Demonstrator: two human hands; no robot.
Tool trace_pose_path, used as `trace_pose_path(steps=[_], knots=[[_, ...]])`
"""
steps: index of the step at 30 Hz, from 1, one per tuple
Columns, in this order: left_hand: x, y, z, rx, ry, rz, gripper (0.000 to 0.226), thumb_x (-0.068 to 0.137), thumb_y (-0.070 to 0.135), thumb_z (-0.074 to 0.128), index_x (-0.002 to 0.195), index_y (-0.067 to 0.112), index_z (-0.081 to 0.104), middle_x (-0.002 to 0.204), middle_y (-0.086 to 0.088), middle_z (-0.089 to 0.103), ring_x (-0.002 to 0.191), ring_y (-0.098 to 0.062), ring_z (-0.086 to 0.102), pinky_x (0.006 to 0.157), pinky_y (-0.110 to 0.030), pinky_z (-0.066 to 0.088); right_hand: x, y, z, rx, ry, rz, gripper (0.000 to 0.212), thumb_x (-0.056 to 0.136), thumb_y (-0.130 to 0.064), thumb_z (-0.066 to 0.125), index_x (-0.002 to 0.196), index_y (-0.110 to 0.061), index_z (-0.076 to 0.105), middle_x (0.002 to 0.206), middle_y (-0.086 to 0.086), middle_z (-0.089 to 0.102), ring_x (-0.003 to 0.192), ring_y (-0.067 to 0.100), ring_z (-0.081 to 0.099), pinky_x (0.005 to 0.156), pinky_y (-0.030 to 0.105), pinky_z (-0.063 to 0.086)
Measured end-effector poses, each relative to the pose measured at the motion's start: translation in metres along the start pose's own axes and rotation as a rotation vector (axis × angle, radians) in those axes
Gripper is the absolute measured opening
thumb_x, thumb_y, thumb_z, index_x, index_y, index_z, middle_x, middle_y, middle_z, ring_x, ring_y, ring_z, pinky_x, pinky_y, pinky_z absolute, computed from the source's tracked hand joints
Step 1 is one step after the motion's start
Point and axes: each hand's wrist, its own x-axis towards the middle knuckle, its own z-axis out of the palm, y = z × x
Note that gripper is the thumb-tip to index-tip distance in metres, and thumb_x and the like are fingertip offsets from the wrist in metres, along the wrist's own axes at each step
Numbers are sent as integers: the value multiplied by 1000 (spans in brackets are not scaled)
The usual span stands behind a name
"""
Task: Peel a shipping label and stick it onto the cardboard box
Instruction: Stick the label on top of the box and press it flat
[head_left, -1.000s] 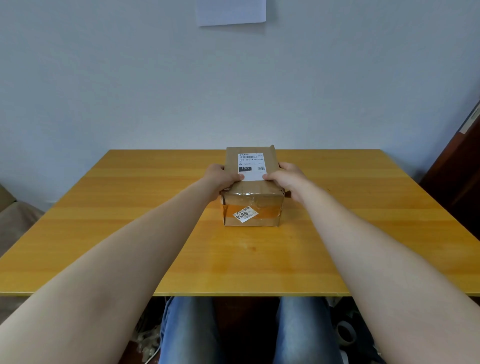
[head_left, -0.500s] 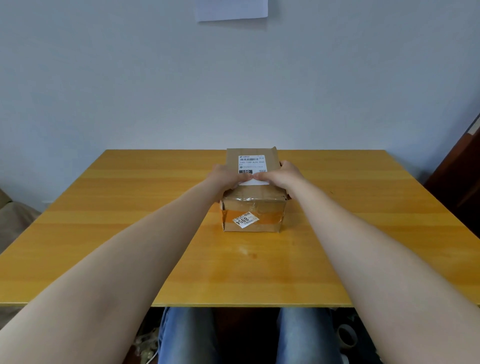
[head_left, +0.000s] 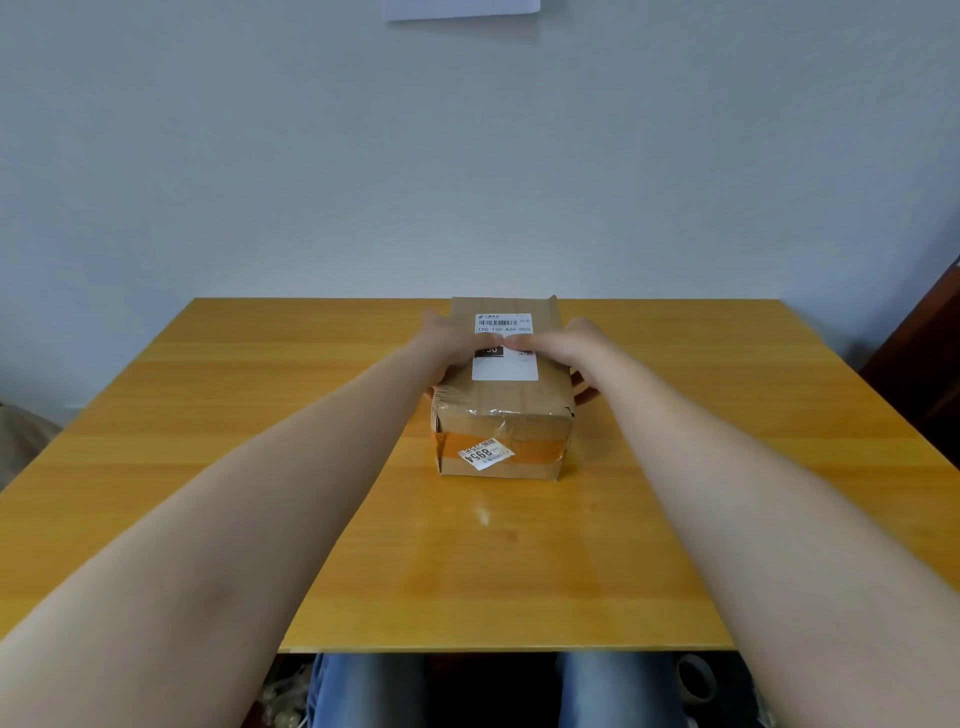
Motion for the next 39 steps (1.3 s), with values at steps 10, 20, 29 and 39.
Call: trace_pose_path(steps=[10, 20, 29, 39], knots=[[22, 19, 2, 219, -86, -20, 132, 57, 87, 73, 153, 7, 31, 140, -18, 56, 117, -45, 63, 56, -54, 51, 12, -21, -12, -206, -12, 69, 84, 76, -75, 74, 130, -14, 57, 104, 11, 67, 71, 33, 69, 47, 33, 53], [36, 20, -11, 251, -133, -67, 80, 86, 81, 51, 122, 10, 62, 109, -16, 71, 80, -39, 70, 49, -43, 58, 30, -22, -14, -219, -1, 107, 81, 76, -88, 58, 122, -21, 61, 97, 9, 71, 68, 36, 79, 51, 35, 48], [30, 24, -9, 248, -159, -38, 78, 86, 81, 50, 121, 12, 61, 105, -14, 71, 82, -37, 69, 50, -42, 54, 41, -25, -10, -117, -40, 87, 83, 84, -79, 58, 132, -11, 60, 110, 19, 69, 79, 44, 76, 72, 56, 65], [20, 15, -8, 247, -308, 46, 60, 82, 66, 73, 120, 26, 47, 96, -3, 62, 79, -23, 63, 82, -52, 59, 32, -12, -3, -103, -81, -10, 73, 73, -59, 86, 131, -23, 64, 117, 6, 73, 95, 30, 74, 67, 39, 60]])
